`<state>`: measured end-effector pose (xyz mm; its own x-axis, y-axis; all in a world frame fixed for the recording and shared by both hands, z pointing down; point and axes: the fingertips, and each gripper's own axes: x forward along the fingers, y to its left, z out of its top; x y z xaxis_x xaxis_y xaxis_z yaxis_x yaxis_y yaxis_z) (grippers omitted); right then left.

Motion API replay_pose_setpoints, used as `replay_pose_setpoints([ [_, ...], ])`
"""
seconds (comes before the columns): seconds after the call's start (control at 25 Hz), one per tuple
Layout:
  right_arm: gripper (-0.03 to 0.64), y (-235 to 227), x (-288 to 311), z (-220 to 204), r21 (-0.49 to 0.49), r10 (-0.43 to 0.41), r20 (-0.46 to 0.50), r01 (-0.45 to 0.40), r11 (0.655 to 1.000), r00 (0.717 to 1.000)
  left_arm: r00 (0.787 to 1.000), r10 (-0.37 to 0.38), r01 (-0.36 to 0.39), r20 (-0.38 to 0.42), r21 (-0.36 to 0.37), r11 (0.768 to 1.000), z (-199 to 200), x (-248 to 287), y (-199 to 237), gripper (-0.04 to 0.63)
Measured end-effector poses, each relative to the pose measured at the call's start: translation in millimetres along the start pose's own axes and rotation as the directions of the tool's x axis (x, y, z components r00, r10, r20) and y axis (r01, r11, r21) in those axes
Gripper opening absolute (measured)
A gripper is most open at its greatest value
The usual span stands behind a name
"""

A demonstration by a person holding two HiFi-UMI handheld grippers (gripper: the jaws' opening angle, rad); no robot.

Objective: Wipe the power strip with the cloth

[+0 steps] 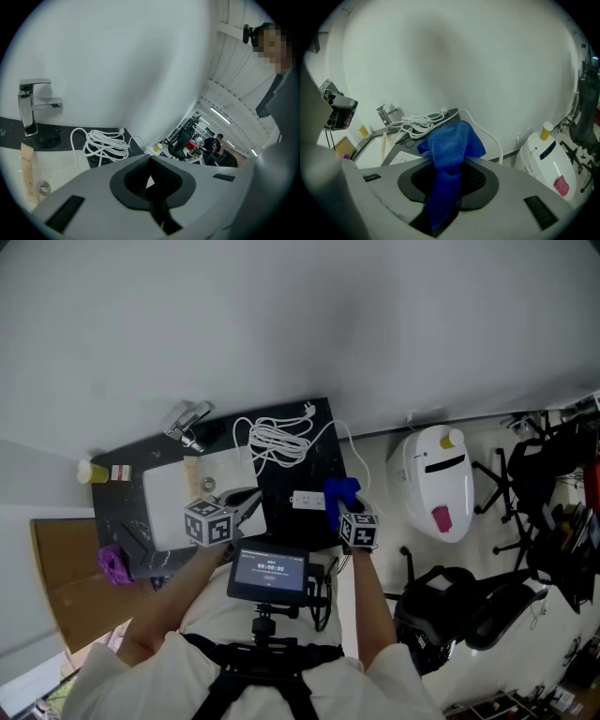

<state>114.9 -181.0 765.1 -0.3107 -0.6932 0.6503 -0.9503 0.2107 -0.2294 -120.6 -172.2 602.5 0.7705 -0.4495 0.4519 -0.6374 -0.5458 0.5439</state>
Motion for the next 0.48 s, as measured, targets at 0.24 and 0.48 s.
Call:
replay_pose_setpoints([
  [0.24,0.107,-11.4,-5.8,-0.8,0.006,-0.027,0.005,0.027,1.000,1.000,1.000,-0.002,0.002,0.003,0.002,1.000,0.4,-0.4,-0.8,0.009],
  [0.48,0.107,-24.1,-12.2,-2.5,0.018,-0.054,0.012,0.054,0.998,0.998,1.000,-0.001,0.001,0.008,0.000,1.000,1.7,-3.3,-1.2,0.009],
])
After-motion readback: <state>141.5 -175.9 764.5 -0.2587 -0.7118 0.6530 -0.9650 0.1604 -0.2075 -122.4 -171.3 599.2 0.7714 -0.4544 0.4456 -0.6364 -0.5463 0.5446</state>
